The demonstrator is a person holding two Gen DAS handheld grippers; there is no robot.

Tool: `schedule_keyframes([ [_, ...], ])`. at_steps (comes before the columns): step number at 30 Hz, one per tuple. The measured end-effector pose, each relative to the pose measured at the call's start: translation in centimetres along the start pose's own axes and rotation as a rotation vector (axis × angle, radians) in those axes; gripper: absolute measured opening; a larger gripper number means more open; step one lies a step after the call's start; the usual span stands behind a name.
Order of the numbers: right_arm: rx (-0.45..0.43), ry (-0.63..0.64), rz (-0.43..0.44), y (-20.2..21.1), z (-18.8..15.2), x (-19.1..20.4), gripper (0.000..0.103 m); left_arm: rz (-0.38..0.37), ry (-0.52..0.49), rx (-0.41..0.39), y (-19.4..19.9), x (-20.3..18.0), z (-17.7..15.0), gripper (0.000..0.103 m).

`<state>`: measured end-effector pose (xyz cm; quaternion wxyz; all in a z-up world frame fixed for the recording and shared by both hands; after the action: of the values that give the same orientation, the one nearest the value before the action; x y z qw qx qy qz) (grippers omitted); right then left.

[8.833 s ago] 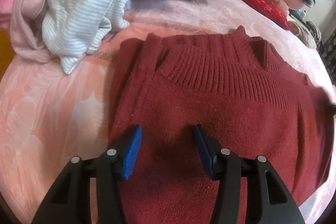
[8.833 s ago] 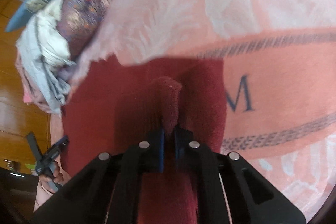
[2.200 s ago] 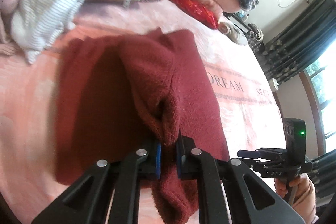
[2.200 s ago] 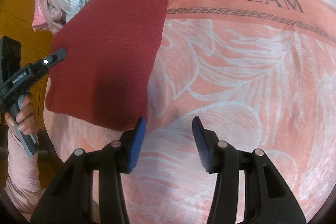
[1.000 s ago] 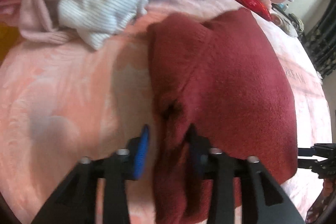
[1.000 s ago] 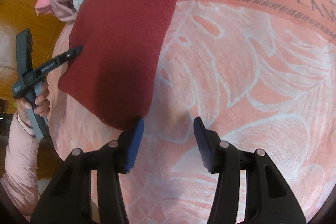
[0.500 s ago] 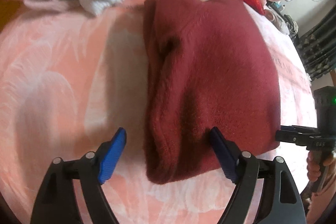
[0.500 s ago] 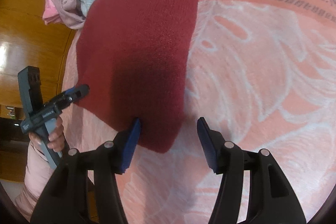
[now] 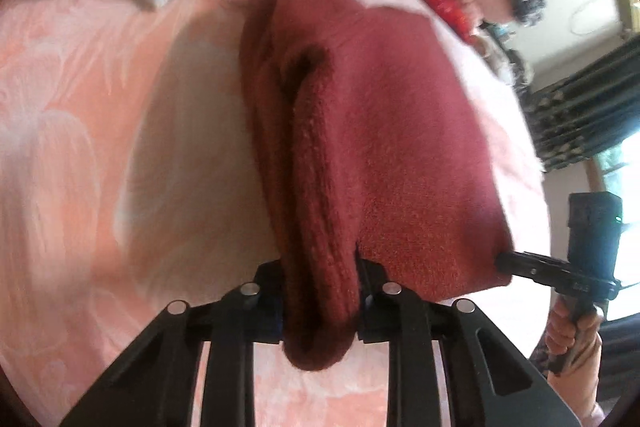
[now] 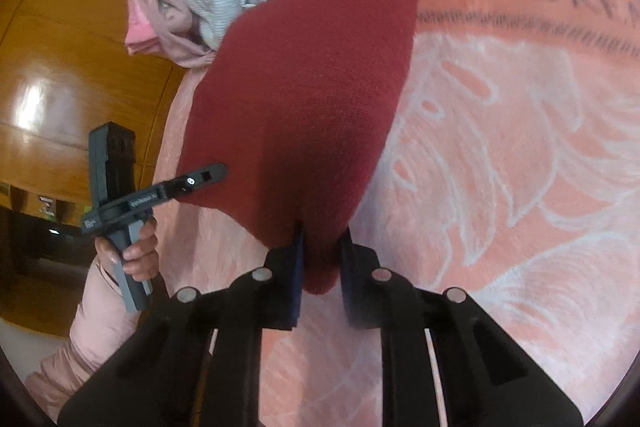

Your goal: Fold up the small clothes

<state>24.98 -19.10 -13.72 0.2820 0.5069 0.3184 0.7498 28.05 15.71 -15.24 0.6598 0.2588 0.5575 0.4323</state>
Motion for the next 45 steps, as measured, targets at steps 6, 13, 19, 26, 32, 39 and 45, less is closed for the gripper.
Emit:
schedule_keyframes([
  [6,0.106,-0.022,-0.111,-4.2,-1.4,-2.1,0.014,0.085,0.003,0.065,-3.3,1.7,-0.8,0.025],
  [13,0.107,-0.037,-0.135,-5.1,-0.7,-2.5,0.018,0.115,-0.033,0.039,-3.8,1.3,-1.2,0.028],
  [19,0.097,-0.010,-0.207,-4.1,0.4,-0.7,0.043,0.155,-0.022,0.025,-3.2,0.7,-1.1,0.046],
  [26,-0.014,0.075,-0.283,0.3,2.7,2.0,0.044,0.234,-0.056,-0.115,2.5,-0.3,1.5,0.073],
  [32,0.002,0.131,-0.295,-2.1,4.2,3.3,0.044,0.222,0.000,-0.166,2.3,-1.8,9.2,0.074],
  [39,0.054,0.076,-0.284,-4.0,2.5,0.2,0.044,0.229,0.055,-0.133,-3.2,-3.4,15.5,0.074],
  [45,0.053,0.046,-0.245,-4.6,2.7,-1.1,0.051,0.201,0.068,-0.073,-5.9,-3.1,15.8,0.016],
])
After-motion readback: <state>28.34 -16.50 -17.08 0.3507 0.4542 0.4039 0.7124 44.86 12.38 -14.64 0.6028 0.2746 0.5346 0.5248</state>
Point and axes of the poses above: each gripper's, at about its wrist camera, not at the fingertips, and y roughly against the way its jaws point, x to its left, z to its top, the point moved 3 cm from there along -y, roughly the way its jaws point, and after that the axes turned 6 degrees about y, right-handed, at the moved point
